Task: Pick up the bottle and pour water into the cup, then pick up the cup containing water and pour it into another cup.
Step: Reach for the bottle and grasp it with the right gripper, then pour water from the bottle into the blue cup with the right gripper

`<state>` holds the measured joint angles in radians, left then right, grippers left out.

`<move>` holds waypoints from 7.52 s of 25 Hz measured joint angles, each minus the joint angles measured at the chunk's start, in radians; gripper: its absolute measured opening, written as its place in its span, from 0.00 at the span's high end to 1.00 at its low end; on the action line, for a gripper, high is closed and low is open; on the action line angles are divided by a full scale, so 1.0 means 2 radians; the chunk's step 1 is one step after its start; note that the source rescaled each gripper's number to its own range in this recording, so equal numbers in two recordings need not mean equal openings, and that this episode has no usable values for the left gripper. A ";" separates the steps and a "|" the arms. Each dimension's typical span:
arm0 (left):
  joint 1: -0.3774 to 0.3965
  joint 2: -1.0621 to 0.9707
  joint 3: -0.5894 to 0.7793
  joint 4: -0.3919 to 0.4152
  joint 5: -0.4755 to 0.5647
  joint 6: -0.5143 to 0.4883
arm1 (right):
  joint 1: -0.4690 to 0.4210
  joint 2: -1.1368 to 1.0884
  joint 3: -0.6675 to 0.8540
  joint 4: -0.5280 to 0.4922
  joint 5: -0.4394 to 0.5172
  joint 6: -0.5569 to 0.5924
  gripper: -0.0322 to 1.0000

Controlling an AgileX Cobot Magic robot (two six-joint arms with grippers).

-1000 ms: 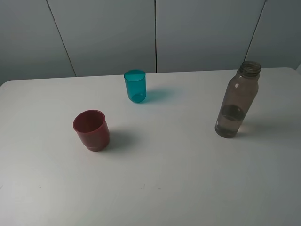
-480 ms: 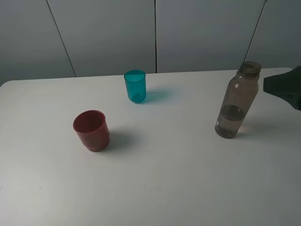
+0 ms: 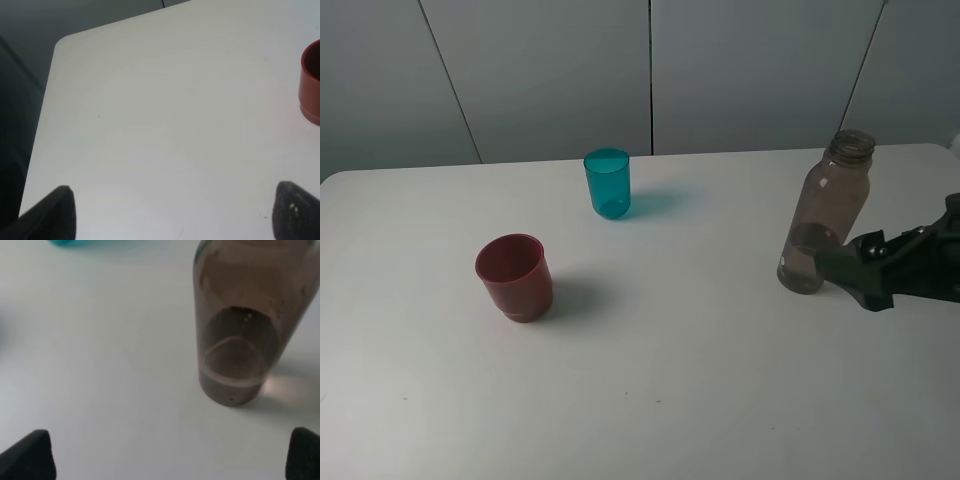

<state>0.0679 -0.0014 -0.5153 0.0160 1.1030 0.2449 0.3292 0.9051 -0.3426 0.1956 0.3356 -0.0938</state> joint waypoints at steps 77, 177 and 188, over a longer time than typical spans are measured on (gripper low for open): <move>0.000 0.000 0.000 0.000 0.000 -0.001 | 0.004 0.510 0.052 -0.015 -0.760 0.072 0.00; 0.000 0.000 0.000 0.000 0.000 -0.001 | 0.081 0.631 -0.443 0.131 -0.422 -0.321 0.96; 0.000 0.000 0.000 0.000 0.000 0.001 | 0.086 0.646 -0.458 0.169 -0.450 -0.481 0.96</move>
<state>0.0679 -0.0014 -0.5153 0.0160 1.1030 0.2466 0.5012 2.1974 -1.2582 0.5332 -0.5634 -1.0549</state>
